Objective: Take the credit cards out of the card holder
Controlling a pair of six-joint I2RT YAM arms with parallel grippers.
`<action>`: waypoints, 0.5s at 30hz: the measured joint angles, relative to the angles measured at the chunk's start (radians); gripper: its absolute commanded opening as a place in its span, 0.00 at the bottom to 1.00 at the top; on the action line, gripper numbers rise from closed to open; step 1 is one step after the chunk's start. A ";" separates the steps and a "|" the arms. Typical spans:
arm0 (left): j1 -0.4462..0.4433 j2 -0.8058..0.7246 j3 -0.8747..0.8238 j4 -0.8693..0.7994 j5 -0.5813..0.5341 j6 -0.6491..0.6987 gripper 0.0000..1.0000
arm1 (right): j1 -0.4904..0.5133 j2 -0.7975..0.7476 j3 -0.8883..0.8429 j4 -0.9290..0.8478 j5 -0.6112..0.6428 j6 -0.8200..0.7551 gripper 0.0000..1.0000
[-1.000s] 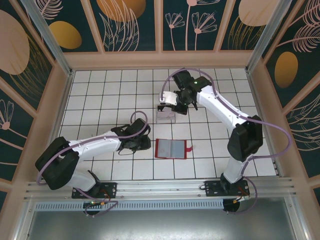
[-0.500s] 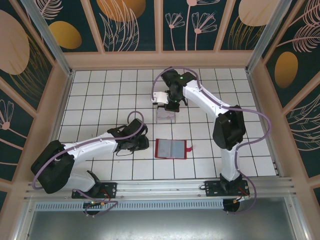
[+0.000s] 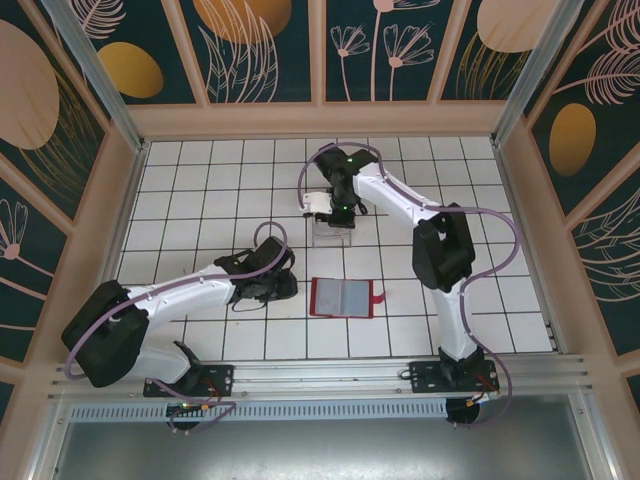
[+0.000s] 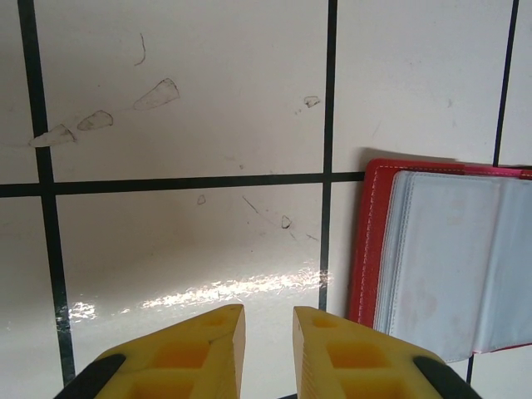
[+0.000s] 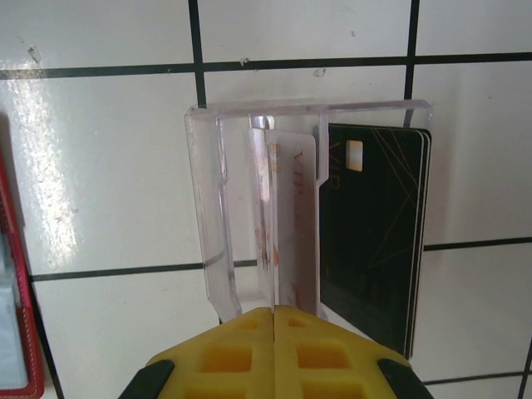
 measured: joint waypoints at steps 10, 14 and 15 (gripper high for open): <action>0.006 -0.008 -0.023 0.005 0.000 0.000 0.24 | 0.014 0.035 0.002 0.004 -0.001 0.000 0.00; 0.006 -0.009 -0.023 0.007 0.000 0.000 0.24 | 0.014 0.039 -0.002 0.017 -0.001 0.000 0.00; 0.006 -0.009 -0.023 0.007 0.001 0.000 0.24 | 0.014 0.039 -0.002 0.022 -0.001 0.000 0.00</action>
